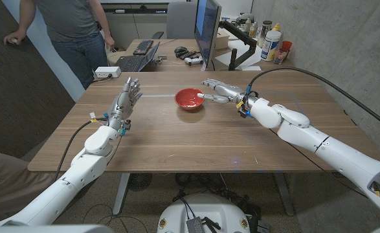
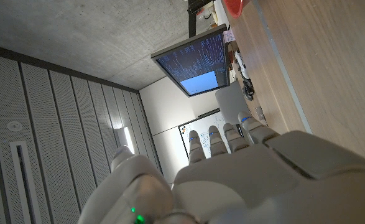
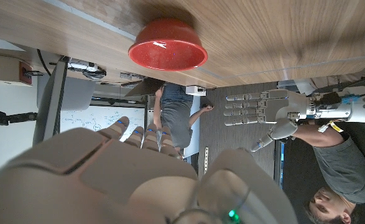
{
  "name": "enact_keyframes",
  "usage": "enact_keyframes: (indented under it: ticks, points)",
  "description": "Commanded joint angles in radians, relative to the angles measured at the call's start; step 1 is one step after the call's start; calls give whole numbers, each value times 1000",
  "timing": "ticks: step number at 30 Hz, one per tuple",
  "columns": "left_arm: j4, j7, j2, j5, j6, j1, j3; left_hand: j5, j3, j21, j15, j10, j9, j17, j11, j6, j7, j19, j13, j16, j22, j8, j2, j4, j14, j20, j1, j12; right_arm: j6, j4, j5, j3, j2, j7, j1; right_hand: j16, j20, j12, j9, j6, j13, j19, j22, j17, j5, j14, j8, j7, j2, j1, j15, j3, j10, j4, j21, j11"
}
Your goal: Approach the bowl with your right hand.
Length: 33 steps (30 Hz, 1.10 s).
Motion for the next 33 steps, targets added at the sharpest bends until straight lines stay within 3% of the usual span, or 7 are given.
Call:
enact_keyframes:
  ticks: [1, 14, 33]
  points:
    - [15, -7, -5, -11, -5, 5, -4, 6, -7, 4, -18, 3, 2, 5, -5, 1, -1, 1, 2, 5, 6, -3, -2, 0, -9, -4, 14, 3, 5, 23, -73, -33, 26, -13, 30, 4, 5, 2, 4, 8, 4, -4, 5, 3, 6, -57, 1, 3, 5, -4, -9, -10, 1, 1, 1, 1]
    - [15, -4, 1, -18, -6, 16, -16, 6, -7, 4, -19, 2, 2, 5, -5, 0, 3, 1, 2, 5, 6, -4, -1, 0, -9, -4, 15, 3, 3, 38, -133, -71, 48, 8, 65, 4, 6, 2, 4, 13, 4, -6, 5, 3, 8, -57, 3, 0, 2, -3, -12, -12, 2, -1, 1, -4]
    - [-14, 12, 17, -18, 0, 39, -34, 6, -9, 4, -18, 3, 2, 5, -3, 0, 5, 0, 2, 5, 6, -4, 1, 0, -11, -5, 16, 3, 35, 121, -133, -116, 92, 46, 126, 3, 7, 1, 4, 11, 4, -12, 5, 3, 12, -60, 2, 1, 0, 3, -13, -13, 0, -6, -1, -3]
